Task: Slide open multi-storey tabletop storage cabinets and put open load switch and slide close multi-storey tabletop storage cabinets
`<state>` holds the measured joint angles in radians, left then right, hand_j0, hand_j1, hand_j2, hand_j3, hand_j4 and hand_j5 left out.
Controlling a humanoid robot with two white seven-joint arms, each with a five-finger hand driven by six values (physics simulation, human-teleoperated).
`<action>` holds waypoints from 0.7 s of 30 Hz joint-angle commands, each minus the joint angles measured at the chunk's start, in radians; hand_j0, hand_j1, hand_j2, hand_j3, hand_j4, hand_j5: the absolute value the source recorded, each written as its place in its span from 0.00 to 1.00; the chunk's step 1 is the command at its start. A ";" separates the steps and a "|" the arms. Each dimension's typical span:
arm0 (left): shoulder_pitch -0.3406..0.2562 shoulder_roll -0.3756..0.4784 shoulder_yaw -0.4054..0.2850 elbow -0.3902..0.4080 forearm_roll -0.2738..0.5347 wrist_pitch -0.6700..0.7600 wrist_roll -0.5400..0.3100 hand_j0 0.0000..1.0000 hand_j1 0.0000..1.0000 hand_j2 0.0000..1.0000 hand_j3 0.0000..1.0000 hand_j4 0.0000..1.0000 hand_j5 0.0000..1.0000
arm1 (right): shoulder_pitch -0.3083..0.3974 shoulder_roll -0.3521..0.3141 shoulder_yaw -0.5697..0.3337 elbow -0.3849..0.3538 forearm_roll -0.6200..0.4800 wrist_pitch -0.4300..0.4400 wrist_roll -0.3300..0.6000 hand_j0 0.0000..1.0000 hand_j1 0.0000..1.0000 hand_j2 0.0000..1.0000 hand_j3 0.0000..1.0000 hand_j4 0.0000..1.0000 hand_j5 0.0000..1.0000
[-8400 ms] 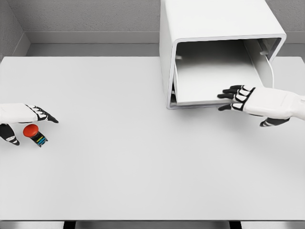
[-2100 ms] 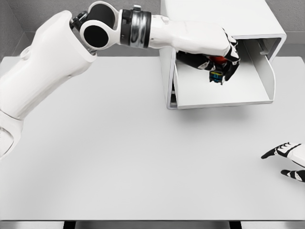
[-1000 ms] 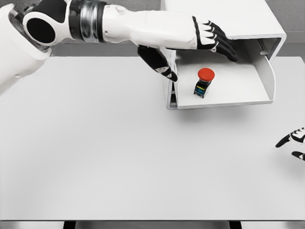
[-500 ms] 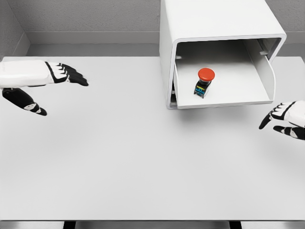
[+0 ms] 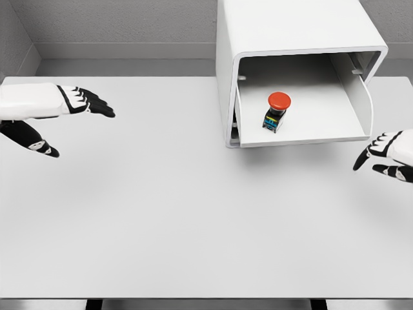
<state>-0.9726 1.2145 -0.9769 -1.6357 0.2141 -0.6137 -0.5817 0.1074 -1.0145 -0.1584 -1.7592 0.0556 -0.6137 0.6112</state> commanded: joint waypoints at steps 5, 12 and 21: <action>0.000 -0.001 0.003 0.022 0.005 0.003 0.000 1.00 1.00 1.00 1.00 1.00 1.00 | -0.025 -0.004 0.007 0.000 -0.006 0.003 0.000 0.54 0.54 0.54 0.54 0.54 0.54; 0.000 -0.001 0.004 0.023 0.005 0.003 0.000 1.00 1.00 1.00 1.00 1.00 1.00 | -0.089 -0.009 0.079 0.000 -0.002 0.003 0.000 0.54 0.54 0.54 0.54 0.54 0.54; 0.000 -0.001 0.004 0.034 0.005 0.003 0.000 1.00 1.00 1.00 1.00 1.00 1.00 | -0.106 -0.009 0.097 0.003 0.013 0.003 0.000 0.55 0.55 0.55 0.55 0.55 0.55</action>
<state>-0.9726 1.2124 -0.9738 -1.6023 0.2125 -0.6137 -0.5818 0.0000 -1.0220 -0.0634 -1.7567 0.0736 -0.6137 0.6112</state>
